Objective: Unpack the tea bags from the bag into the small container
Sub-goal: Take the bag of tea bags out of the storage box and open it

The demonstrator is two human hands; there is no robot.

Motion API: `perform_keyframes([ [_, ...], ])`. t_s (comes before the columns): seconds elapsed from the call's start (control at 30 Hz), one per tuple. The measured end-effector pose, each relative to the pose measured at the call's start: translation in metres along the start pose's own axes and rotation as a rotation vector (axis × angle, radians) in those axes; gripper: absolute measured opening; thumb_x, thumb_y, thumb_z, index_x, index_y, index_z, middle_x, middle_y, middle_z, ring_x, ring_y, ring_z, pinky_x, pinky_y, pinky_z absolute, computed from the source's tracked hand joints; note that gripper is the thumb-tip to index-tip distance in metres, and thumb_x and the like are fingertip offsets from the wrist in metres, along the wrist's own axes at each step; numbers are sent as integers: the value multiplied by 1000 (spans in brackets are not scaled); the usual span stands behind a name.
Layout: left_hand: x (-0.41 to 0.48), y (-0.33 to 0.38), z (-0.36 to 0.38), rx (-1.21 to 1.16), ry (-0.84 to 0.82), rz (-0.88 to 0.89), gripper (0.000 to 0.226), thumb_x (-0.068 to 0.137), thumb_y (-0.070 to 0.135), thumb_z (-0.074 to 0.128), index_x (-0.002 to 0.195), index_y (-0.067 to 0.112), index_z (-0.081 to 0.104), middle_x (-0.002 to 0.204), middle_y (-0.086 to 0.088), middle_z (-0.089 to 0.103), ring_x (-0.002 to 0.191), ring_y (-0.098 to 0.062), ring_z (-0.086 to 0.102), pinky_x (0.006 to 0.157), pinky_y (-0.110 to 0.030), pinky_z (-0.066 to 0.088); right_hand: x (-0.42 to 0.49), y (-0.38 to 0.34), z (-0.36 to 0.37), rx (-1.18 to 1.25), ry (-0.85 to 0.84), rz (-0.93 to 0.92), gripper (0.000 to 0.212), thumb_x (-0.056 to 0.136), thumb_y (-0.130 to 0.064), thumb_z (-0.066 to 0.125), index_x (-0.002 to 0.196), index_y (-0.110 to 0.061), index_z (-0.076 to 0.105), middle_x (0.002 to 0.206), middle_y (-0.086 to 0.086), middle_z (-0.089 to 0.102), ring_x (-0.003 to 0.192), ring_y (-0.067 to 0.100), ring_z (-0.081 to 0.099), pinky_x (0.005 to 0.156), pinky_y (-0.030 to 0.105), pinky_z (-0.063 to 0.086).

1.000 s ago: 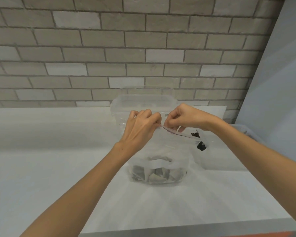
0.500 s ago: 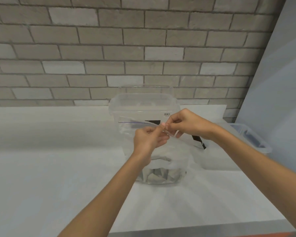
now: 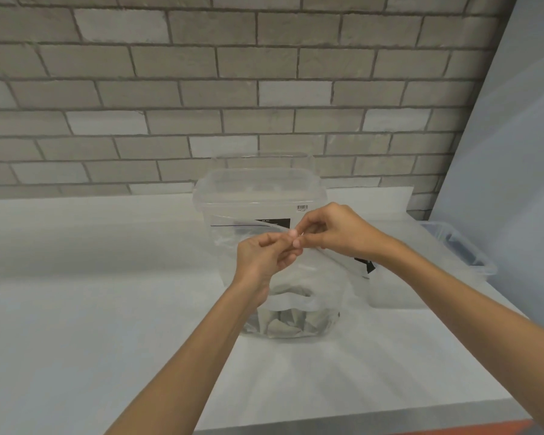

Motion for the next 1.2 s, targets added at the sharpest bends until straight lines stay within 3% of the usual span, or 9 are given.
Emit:
perform_keyframes([
  [0.13, 0, 1, -1, 0, -89, 0, 15, 89, 12, 66, 94, -2, 69, 83, -11, 73, 78, -17, 72, 75, -22, 58, 3, 3, -9, 56, -23, 15, 10, 85, -22, 70, 85, -15, 77, 72, 4, 71, 68, 14, 64, 66, 24, 54],
  [0.2, 0, 3, 0, 42, -100, -6, 14, 91, 12, 64, 93, 0, 70, 80, -9, 73, 77, -17, 72, 75, -23, 59, 4, 2, -9, 4, -9, 16, 11, 85, -20, 67, 79, -17, 77, 64, 1, 68, 60, 5, 59, 64, 22, 51],
  [0.53, -17, -2, 13, 199, 112, -19, 30, 87, 1, 46, 59, 9, 48, 47, 1, 49, 50, -13, 53, 55, -22, 51, 28, -4, -4, -323, 182, -31, 18, 83, -6, 55, 75, -1, 70, 64, 9, 60, 64, 19, 52, 60, 29, 36],
  [0.7, -44, -10, 8, 380, 40, 5, 34, 89, 12, 46, 54, 12, 48, 45, 3, 55, 49, -11, 59, 61, -26, 51, 36, 16, -28, -314, 203, 47, 19, 88, -8, 56, 84, 0, 73, 70, 4, 65, 72, 17, 58, 56, 14, 34],
  [0.77, -43, 7, 0, 587, 84, 127, 36, 89, 18, 48, 54, 10, 49, 49, -3, 56, 50, -14, 59, 56, -26, 49, 31, 11, -24, -280, 151, 4, 16, 90, -10, 58, 86, -4, 72, 70, 0, 65, 67, 9, 58, 55, 5, 38],
  [0.87, -43, 54, -4, 1019, 325, 606, 36, 91, 35, 54, 59, 18, 47, 53, 2, 51, 55, -17, 47, 53, -30, 33, 26, 6, -21, -232, 116, -43, 15, 91, -14, 59, 88, -10, 73, 71, -2, 67, 68, 7, 60, 60, 8, 42],
  [1.0, -16, 89, 11, 1414, 219, 1100, 19, 87, 41, 62, 79, 26, 70, 98, 7, 59, 91, -17, 50, 77, -32, 33, 24, -3, -18, -232, 102, -131, 12, 91, -14, 60, 87, -14, 72, 67, -6, 64, 65, 0, 59, 60, 7, 42],
  [1.1, 11, 80, 8, 1850, 101, 867, 19, 84, 46, 64, 87, 32, 76, 138, 4, 43, 125, -26, 38, 99, -45, 25, 22, -6, -19, -178, 120, -160, 9, 90, -10, 59, 91, -17, 65, 70, 0, 66, 62, 6, 57, 58, 12, 43],
  [1.2, 20, 70, -6, 1911, 95, 574, 18, 83, 39, 67, 99, 35, 74, 148, 5, 30, 131, -31, 32, 104, -52, 22, 16, -2, -16, -272, 126, -253, 14, 93, -8, 55, 91, -20, 63, 76, 1, 63, 66, 9, 56, 63, 19, 47],
])
Point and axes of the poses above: each hand's wrist, its own x-axis towards the middle knuckle, its own z-axis out of the palm, y = z × x, the point moved 3 cm from there along x, towards the middle knuckle
